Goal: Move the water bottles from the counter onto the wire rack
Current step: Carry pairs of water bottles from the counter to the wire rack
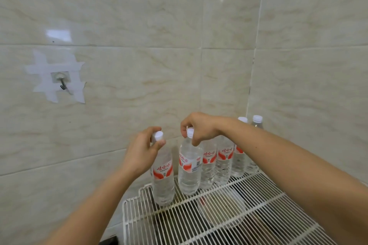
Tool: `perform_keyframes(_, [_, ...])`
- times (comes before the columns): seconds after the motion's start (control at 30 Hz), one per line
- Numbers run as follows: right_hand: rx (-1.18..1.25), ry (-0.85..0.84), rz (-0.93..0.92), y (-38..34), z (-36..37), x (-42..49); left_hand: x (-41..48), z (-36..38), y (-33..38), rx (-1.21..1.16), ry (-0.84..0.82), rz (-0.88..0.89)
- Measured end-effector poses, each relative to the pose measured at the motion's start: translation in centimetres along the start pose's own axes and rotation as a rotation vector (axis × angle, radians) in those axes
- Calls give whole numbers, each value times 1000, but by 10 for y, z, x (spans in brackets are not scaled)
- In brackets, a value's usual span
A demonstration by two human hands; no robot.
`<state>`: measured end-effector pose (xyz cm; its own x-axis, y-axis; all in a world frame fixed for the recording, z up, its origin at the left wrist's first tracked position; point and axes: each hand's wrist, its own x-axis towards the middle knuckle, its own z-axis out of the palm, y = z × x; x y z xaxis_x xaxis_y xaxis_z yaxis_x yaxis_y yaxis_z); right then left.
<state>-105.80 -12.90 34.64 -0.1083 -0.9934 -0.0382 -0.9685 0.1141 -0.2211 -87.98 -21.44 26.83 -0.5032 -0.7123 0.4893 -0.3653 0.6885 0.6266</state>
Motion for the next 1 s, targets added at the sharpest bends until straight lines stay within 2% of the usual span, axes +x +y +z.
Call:
perform_keyframes(0.17, [-67, -6, -43, 5, 12, 14, 6, 8, -3, -40, -44, -25])
perform_keyframes(0.37, [89, 91, -46, 7, 20, 18, 11, 14, -5, -48, -79, -17])
perform_keyframes(0.43, [123, 107, -17, 8, 20, 17, 12, 15, -3, -49, -97, -23])
perform_keyframes(0.63, [-2, 169, 143, 8, 27, 20, 15, 14, 1, -125, -130, -117])
perform_keyframes(1.0, [34, 142, 71, 6, 25, 22, 14, 17, 2, -249, -128, -148])
